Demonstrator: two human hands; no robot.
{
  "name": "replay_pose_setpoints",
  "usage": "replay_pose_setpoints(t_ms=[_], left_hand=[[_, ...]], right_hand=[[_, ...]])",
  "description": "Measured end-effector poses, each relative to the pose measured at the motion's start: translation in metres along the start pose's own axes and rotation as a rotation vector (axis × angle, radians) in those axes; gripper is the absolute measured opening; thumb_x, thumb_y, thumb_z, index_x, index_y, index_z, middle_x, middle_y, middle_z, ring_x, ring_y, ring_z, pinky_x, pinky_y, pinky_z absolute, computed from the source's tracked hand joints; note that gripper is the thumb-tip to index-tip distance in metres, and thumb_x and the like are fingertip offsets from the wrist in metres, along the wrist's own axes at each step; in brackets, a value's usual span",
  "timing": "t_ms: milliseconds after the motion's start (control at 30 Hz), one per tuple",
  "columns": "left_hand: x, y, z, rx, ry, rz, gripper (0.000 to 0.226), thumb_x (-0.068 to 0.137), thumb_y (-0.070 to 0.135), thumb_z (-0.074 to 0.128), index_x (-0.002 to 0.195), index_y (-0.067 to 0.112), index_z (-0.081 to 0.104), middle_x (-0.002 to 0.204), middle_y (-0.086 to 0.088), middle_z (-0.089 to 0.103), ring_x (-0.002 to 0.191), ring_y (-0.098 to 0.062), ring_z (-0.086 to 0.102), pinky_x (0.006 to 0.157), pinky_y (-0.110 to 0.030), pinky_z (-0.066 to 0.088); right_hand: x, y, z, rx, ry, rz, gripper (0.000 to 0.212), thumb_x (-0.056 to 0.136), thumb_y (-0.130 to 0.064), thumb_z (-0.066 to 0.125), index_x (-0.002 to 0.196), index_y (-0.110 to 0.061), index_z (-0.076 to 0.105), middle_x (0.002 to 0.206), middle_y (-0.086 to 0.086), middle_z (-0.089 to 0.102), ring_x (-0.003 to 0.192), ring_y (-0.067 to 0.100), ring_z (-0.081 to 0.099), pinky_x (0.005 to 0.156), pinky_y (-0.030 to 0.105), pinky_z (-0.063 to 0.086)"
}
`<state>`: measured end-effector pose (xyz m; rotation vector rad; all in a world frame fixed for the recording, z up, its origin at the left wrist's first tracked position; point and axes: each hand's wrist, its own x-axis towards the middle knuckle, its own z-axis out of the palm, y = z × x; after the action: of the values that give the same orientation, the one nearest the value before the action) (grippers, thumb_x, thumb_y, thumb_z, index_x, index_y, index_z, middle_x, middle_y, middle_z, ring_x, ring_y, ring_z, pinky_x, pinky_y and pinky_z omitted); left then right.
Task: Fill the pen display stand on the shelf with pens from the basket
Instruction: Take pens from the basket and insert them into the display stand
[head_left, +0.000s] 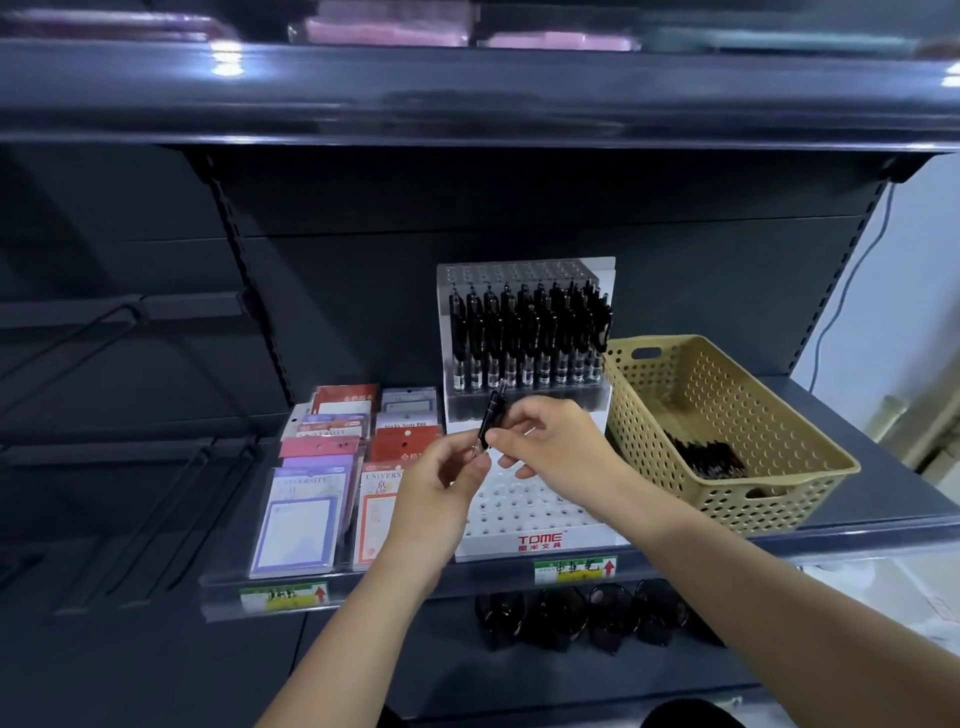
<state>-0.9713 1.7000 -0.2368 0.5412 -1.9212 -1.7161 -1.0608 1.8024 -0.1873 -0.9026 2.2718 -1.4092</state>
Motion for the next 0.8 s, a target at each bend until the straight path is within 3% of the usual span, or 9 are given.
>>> replay_pose_setpoints(t_ms=[200, 333, 500, 667, 800], left_hand=[[0.001, 0.006, -0.017, 0.047, 0.044, 0.068, 0.015, 0.089, 0.01, 0.061, 0.095, 0.022, 0.066, 0.091, 0.012, 0.066, 0.077, 0.009, 0.059, 0.071, -0.005, 0.045], [0.003, 0.002, -0.032, 0.058, 0.123, 0.061, 0.019, 0.09, 0.012, 0.059, 0.107, 0.018, 0.066, 0.101, 0.011, 0.065, 0.089, 0.009, 0.057, 0.076, 0.0, 0.043], [0.0, -0.008, -0.045, 0.048, 0.169, 0.028, 0.017, 0.09, 0.015, 0.059, 0.104, 0.023, 0.065, 0.097, 0.019, 0.061, 0.088, 0.009, 0.055, 0.069, 0.005, 0.039], [-0.001, -0.016, -0.052, 0.075, 0.181, 0.011, 0.018, 0.089, 0.018, 0.061, 0.106, 0.021, 0.065, 0.1, 0.012, 0.064, 0.083, 0.01, 0.056, 0.07, 0.004, 0.039], [-0.003, -0.021, -0.06, 0.106, 0.179, 0.026, 0.018, 0.089, 0.016, 0.061, 0.106, 0.021, 0.066, 0.098, 0.012, 0.065, 0.083, 0.009, 0.057, 0.071, 0.002, 0.041]], right_hand=[[0.003, -0.012, 0.009, -0.001, -0.017, -0.054, 0.01, 0.088, -0.014, 0.063, 0.083, -0.007, 0.059, 0.085, 0.014, 0.069, 0.075, 0.017, 0.07, 0.065, 0.025, 0.058], [0.013, -0.024, 0.0, 0.068, 0.096, -0.071, 0.006, 0.089, -0.011, 0.061, 0.085, -0.009, 0.058, 0.084, 0.011, 0.068, 0.077, 0.017, 0.069, 0.069, 0.027, 0.059], [0.028, -0.03, -0.01, 0.117, 0.247, -0.095, 0.007, 0.09, -0.014, 0.061, 0.084, -0.015, 0.058, 0.076, 0.003, 0.066, 0.079, 0.019, 0.07, 0.073, 0.03, 0.058], [0.038, -0.019, 0.004, -0.026, 0.228, -0.096, 0.012, 0.089, -0.014, 0.062, 0.079, -0.015, 0.056, 0.072, 0.002, 0.066, 0.075, 0.018, 0.07, 0.069, 0.029, 0.059], [0.042, -0.008, 0.018, -0.146, 0.219, -0.109, 0.011, 0.089, -0.015, 0.062, 0.08, -0.011, 0.057, 0.069, 0.004, 0.063, 0.074, 0.018, 0.069, 0.074, 0.041, 0.057]])
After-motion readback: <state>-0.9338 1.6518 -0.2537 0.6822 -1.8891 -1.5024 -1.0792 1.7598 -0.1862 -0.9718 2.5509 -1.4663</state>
